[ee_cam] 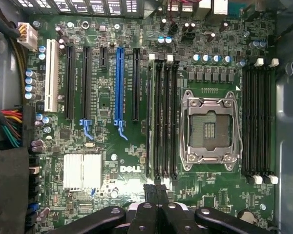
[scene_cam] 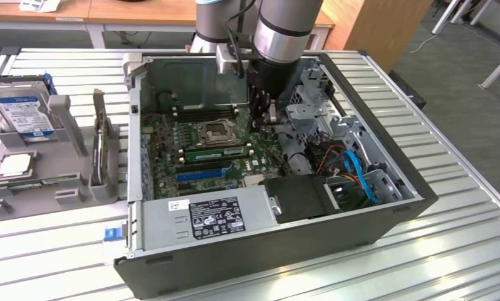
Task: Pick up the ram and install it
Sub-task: 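Press down the ram until it locks into place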
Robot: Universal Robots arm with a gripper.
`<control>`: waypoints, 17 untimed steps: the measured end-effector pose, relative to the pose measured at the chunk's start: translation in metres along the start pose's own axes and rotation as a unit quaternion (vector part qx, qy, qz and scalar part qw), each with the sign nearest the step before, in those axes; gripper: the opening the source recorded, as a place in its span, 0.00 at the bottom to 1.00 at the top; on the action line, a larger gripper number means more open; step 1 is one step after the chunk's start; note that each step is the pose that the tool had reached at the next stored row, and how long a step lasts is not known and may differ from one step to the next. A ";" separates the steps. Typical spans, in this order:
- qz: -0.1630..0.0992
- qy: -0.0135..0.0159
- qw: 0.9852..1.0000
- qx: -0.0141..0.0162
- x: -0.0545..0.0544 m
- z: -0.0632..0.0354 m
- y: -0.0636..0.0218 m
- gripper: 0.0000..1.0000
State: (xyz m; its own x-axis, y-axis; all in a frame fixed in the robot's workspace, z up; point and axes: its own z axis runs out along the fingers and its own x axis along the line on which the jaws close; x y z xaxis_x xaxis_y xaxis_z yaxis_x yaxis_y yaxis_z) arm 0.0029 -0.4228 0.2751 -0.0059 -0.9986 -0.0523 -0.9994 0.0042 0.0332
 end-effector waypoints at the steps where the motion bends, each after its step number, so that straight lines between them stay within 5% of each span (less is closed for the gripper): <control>1: 0.000 0.000 1.000 0.000 0.000 0.0009 0.0000 0.10; 17: 0.000 0.000 1.000 0.000 0.001 0.0145 -0.0005 0.10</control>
State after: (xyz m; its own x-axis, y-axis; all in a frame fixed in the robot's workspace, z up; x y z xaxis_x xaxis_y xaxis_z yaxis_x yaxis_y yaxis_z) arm 0.0029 -0.4228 0.2605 -0.0059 -0.9986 -0.0525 -0.9994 0.0042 0.0332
